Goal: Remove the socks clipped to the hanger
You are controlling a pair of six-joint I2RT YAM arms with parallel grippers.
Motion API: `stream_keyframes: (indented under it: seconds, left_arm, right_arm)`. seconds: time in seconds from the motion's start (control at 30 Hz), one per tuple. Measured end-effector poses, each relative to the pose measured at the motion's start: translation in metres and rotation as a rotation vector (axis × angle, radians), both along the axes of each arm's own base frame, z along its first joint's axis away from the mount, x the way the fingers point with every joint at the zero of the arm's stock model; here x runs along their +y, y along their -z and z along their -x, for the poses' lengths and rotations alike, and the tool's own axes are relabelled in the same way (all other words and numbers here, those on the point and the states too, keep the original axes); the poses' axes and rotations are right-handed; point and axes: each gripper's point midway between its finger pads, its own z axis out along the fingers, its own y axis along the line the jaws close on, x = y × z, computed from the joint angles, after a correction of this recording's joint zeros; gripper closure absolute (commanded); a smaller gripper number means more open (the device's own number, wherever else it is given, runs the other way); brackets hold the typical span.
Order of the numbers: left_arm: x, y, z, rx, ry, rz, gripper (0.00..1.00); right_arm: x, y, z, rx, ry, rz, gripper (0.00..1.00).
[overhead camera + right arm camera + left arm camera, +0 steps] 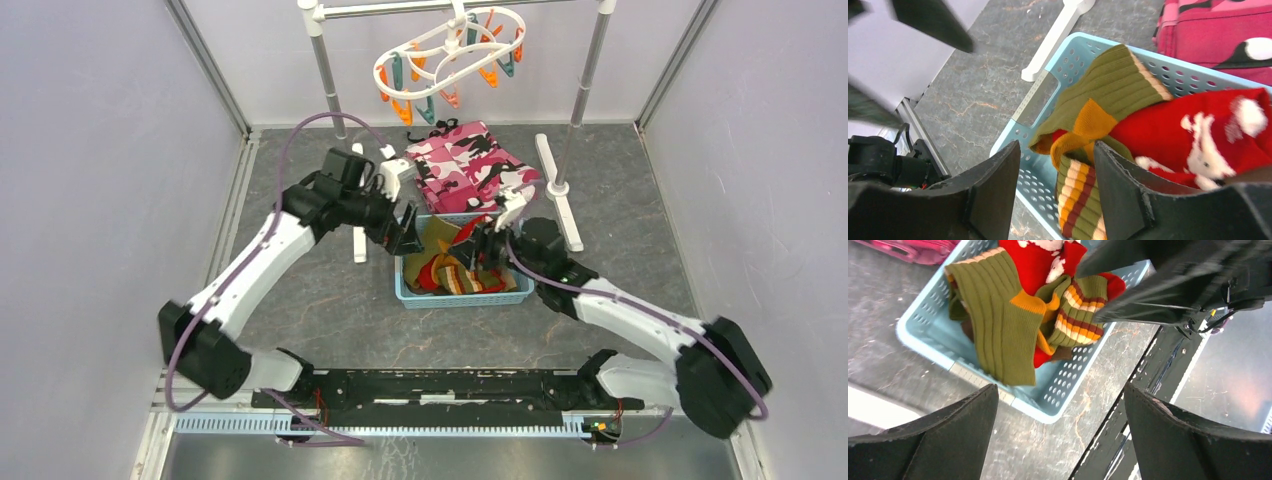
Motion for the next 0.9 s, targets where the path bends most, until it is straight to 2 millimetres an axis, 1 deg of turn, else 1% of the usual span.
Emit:
stream_keyframes:
  seconds: [0.07,0.13,0.17,0.23,0.3,0.4,0.43,0.5,0.53,0.6,0.63,0.67,0.7,0.73,0.8,0.9]
  left_arm:
    - [0.015,-0.016,0.007,-0.056,-0.012,-0.006,0.00]
    - [0.032,-0.033,0.009,-0.113,-0.039,0.000,0.00]
    - [0.044,-0.042,0.008,-0.147,-0.066,0.003,0.00]
    - [0.066,-0.053,0.002,-0.187,-0.125,0.002,0.00]
    - [0.089,-0.057,-0.006,-0.207,-0.192,-0.007,0.00]
    - [0.124,-0.053,-0.019,-0.204,-0.293,-0.036,0.00]
    - [0.132,-0.052,-0.023,-0.201,-0.319,-0.042,0.00]
    - [0.150,-0.050,-0.029,-0.198,-0.374,-0.049,0.00]
    - [0.156,-0.049,-0.031,-0.197,-0.396,-0.050,0.00]
    - [0.168,-0.045,-0.036,-0.196,-0.434,-0.046,0.00]
    - [0.174,-0.042,-0.039,-0.192,-0.452,-0.047,0.00]
    - [0.178,-0.038,-0.041,-0.187,-0.466,-0.048,0.00]
    - [0.182,-0.033,-0.043,-0.182,-0.479,-0.050,0.00]
    - [0.187,-0.027,-0.046,-0.175,-0.496,-0.052,0.00]
    - [0.198,-0.013,-0.052,-0.160,-0.529,-0.058,0.00]
    - [0.211,0.007,-0.060,-0.165,-0.575,-0.074,0.00]
  right_arm:
    - [0.013,0.009,-0.008,0.021,-0.017,0.023,0.47]
    - [0.027,0.013,-0.019,0.035,-0.033,0.029,0.52]
    - [0.036,0.016,-0.026,0.041,-0.043,0.028,0.53]
    - [0.046,0.024,-0.035,0.056,-0.051,0.032,0.56]
    - [0.056,0.040,-0.042,0.080,-0.060,0.048,0.57]
    - [0.058,0.080,-0.045,0.145,-0.055,0.103,0.57]
    - [0.058,0.093,-0.046,0.166,-0.049,0.123,0.57]
    - [0.054,0.115,-0.046,0.198,-0.033,0.164,0.54]
    - [0.051,0.124,-0.047,0.206,-0.020,0.184,0.49]
    - [0.049,0.127,-0.047,0.201,-0.009,0.200,0.35]
    - [0.048,0.125,-0.048,0.186,-0.003,0.207,0.27]
    - [0.047,0.122,-0.049,0.174,0.004,0.215,0.18]
    - [0.046,0.117,-0.048,0.161,0.006,0.220,0.04]
    - [0.043,0.110,-0.048,0.142,0.013,0.230,0.02]
    - [0.038,0.083,-0.047,0.087,0.027,0.230,0.02]
    - [0.020,0.024,-0.049,-0.052,0.086,0.208,0.02]
